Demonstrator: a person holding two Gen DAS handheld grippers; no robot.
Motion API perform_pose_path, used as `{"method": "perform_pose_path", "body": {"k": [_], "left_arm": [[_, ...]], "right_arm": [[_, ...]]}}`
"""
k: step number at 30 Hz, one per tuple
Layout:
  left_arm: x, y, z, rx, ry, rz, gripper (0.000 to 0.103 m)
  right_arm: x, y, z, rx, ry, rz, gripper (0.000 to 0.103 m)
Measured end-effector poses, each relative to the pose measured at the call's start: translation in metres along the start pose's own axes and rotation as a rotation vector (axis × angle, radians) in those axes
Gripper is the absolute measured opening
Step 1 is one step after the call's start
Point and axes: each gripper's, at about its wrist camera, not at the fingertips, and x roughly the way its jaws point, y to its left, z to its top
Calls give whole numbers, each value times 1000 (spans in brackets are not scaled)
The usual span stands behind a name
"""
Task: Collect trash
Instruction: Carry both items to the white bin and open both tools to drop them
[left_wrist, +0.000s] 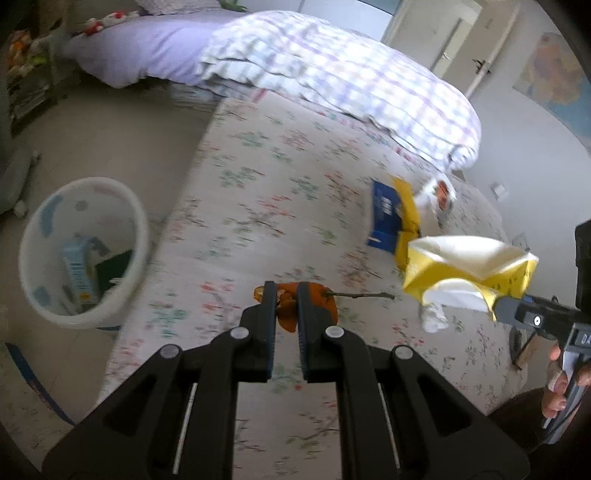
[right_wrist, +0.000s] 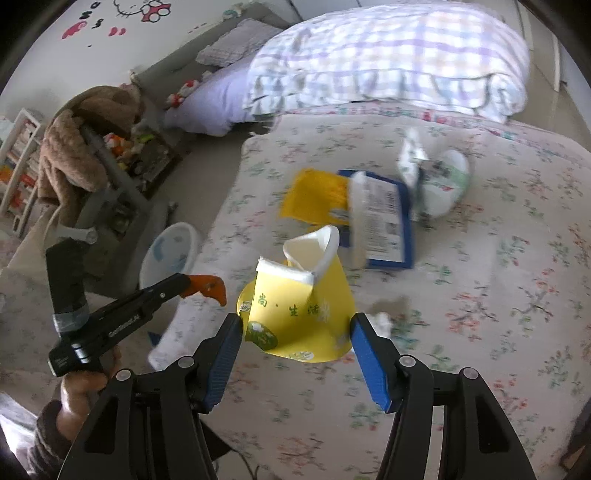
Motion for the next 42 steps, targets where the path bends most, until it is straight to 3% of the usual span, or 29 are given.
{"method": "perform_pose_path", "body": {"k": [11, 20, 26, 27, 29, 30, 31, 35, 42], "left_arm": [[-29, 82, 6, -124, -70, 90, 12], [-37, 150, 8, -244, -126, 195, 12], [-30, 167, 14, -263, -121, 175, 12], [-29, 167, 15, -260, -113, 178, 19], [-31, 170, 16, -266, -97, 195, 46], [-32, 172, 16, -281, -86, 200, 68], [-35, 173, 16, -297, -89, 205, 76], [-44, 182, 13, -330, -73, 240, 86], [-50, 205, 0, -394, -40, 365, 100]], "right_arm": [[26, 64, 14, -86, 8, 56, 62], [77, 114, 30, -150, 59, 67, 61], [118, 146, 37, -151, 82, 107, 61], [125, 150, 38, -147, 84, 118, 61], [134, 156, 38, -143, 88, 128, 61], [138, 159, 38, -140, 90, 130, 62], [143, 161, 39, -139, 92, 130, 61], [155, 169, 44, -140, 93, 125, 62], [177, 187, 55, -139, 94, 152, 62]]}}
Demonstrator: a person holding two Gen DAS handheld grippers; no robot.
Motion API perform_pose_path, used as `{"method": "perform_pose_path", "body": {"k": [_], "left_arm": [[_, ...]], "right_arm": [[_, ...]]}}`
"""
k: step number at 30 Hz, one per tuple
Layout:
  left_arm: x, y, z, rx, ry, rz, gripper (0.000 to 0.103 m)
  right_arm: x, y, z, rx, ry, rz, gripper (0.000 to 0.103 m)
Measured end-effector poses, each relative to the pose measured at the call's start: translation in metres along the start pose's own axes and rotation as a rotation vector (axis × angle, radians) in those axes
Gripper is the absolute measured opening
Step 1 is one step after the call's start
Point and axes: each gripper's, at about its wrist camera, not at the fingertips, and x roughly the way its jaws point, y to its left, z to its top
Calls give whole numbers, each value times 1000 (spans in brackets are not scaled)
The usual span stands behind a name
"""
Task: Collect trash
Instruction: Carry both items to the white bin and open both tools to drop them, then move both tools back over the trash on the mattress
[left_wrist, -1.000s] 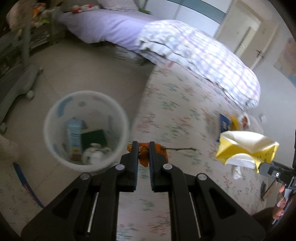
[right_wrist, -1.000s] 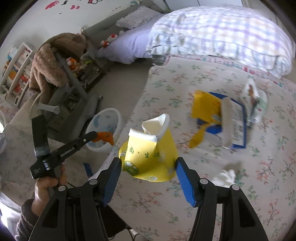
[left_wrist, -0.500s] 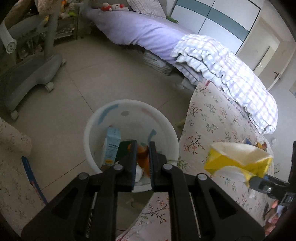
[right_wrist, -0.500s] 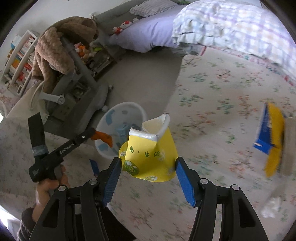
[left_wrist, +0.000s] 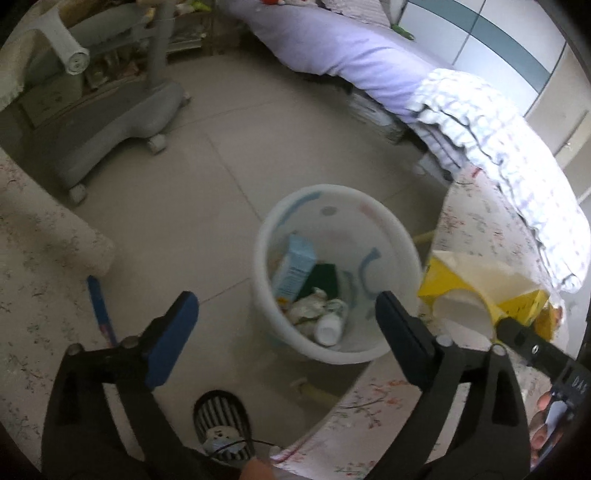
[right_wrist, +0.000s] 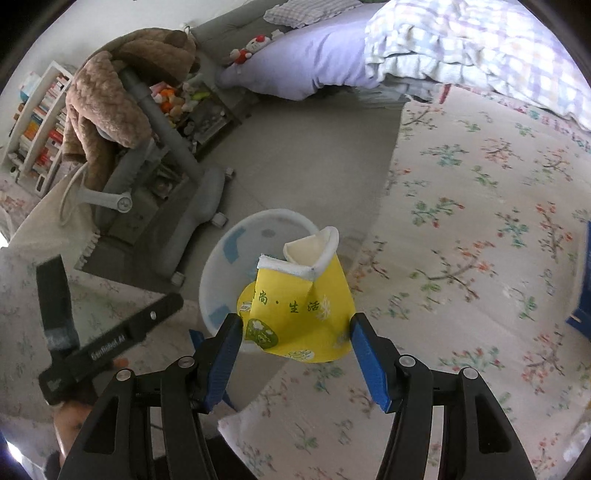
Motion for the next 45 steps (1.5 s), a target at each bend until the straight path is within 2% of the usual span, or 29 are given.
{"method": "perform_pose_path", "body": {"k": [4, 6, 11, 14, 16, 19, 25, 31, 40, 45], "left_arm": [[-6, 7, -1, 5, -45, 60, 102], [-6, 10, -1, 4, -44, 45, 102], [-6, 9, 0, 30, -41, 62, 102], [-6, 8, -1, 39, -47, 74, 102], [-7, 7, -1, 42, -48, 75, 102], [-7, 7, -2, 44, -51, 79, 102], [-13, 1, -6, 54, -62, 70, 102], [-21, -17, -12, 86, -74, 46, 102], [-30, -67, -27, 167, -74, -16, 102], [-34, -98, -33, 213, -74, -52, 102]], "right_arm": [[14, 11, 7, -14, 0, 5, 62], [20, 16, 10, -18, 3, 5, 62], [36, 22, 17, -23, -2, 9, 62], [41, 22, 20, -14, -13, 33, 66], [41, 25, 23, -35, -34, 40, 92], [32, 31, 22, -74, -96, 7, 103], [13, 29, 19, -119, -136, -77, 103], [-26, 8, 4, -136, -210, -139, 103], [-100, -29, -17, -175, -246, -252, 103], [-142, -64, -29, -154, -272, -303, 103]]}}
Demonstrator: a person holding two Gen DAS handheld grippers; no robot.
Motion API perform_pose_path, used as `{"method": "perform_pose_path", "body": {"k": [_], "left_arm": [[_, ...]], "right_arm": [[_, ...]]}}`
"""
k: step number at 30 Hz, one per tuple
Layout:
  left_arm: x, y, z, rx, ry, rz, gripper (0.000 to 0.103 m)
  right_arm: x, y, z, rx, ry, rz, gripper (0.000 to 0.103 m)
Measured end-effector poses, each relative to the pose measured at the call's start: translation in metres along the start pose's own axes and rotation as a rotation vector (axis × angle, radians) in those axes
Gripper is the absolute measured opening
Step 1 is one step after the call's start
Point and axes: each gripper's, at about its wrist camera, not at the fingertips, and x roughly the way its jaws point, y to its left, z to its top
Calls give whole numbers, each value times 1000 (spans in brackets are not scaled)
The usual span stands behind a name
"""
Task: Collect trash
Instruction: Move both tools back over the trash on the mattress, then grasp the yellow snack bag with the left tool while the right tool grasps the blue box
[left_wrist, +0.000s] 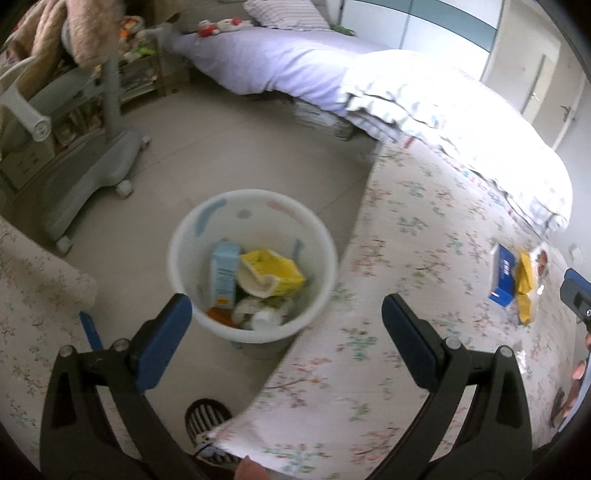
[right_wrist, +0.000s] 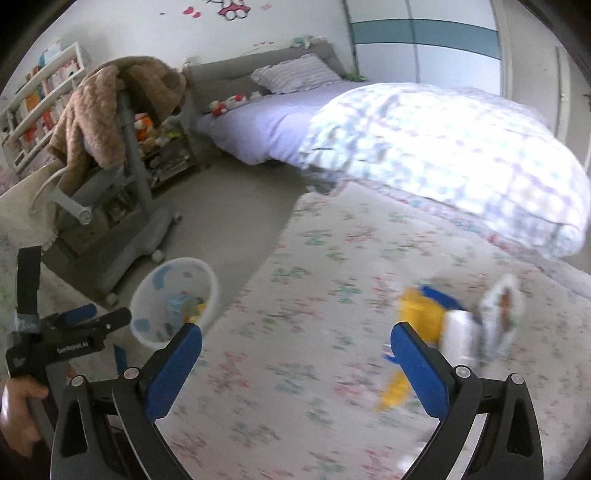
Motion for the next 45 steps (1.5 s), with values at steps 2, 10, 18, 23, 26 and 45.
{"method": "perform_pose_path", "body": {"k": [2, 10, 18, 23, 26, 45], "left_arm": [[1, -13, 0, 12, 6, -22, 102], [10, -60, 1, 44, 33, -69, 102], [17, -100, 7, 60, 24, -136, 102], [26, -121, 9, 65, 33, -163, 102], [32, -133, 7, 85, 49, -161, 102], [41, -201, -4, 183, 24, -238, 102]], "right_arm": [[-8, -20, -6, 23, 1, -25, 103], [-19, -93, -32, 106, 16, -56, 103], [6, -169, -51, 291, 173, 17, 103], [21, -194, -53, 397, 212, 94, 103], [27, -192, -48, 390, 211, 108, 103], [42, -187, -60, 448, 286, 153, 61]]}}
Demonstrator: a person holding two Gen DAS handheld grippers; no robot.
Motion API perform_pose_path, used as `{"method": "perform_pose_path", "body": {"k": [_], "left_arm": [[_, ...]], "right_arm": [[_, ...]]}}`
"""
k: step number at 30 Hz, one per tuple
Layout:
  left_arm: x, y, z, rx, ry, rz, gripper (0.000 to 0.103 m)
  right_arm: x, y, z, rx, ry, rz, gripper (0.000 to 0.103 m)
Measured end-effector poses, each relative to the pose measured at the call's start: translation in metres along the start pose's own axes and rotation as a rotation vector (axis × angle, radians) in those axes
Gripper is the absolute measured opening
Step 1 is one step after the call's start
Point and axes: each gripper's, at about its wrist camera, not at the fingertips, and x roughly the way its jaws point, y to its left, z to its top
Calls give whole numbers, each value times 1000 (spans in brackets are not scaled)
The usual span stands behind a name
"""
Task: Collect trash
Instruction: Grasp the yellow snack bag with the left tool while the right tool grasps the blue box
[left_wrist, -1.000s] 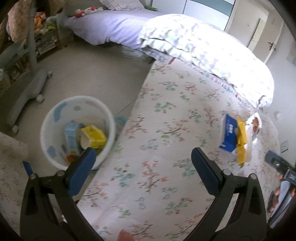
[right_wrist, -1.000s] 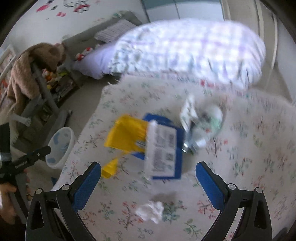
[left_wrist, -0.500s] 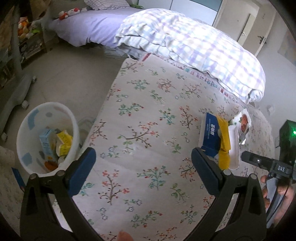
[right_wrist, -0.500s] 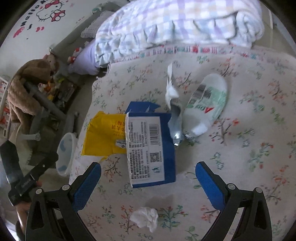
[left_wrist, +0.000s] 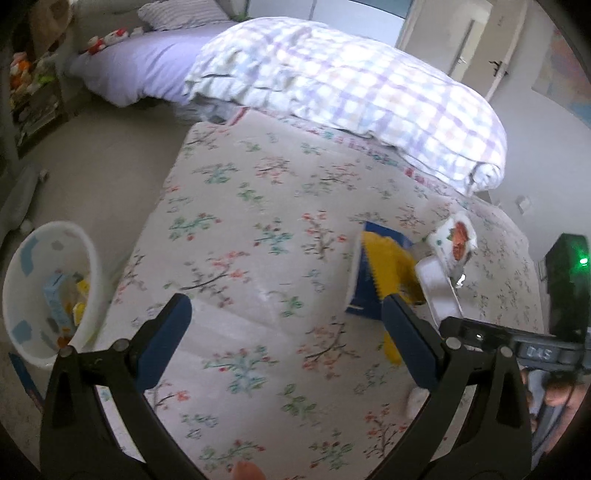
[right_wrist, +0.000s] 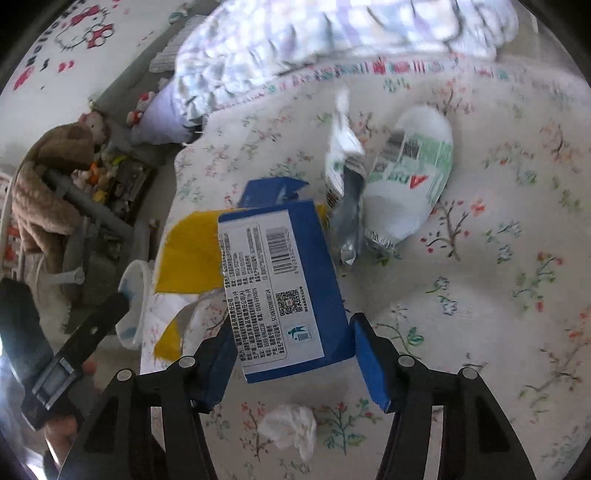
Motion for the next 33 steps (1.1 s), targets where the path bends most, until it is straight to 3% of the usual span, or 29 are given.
{"method": "perform_pose_path", "body": {"k": [7, 11, 19, 23, 29, 33], "left_arm": [[22, -33, 5, 54, 61, -9, 102], [33, -41, 8, 12, 91, -17, 102], [41, -50, 9, -87, 81, -167, 102], [44, -55, 9, -72, 82, -195, 87], [54, -60, 3, 18, 190, -231, 86], [57, -73, -9, 187, 228, -183, 86]], "right_arm": [[-37, -10, -15, -23, -51, -38, 60], [-47, -23, -21, 0, -64, -54, 60], [-59, -42, -32, 35, -79, -55, 60], [-64, -46, -37, 28, -77, -60, 60], [-69, -50, -39, 34, -81, -57, 60], [-72, -56, -41, 42, -82, -63, 60]]}}
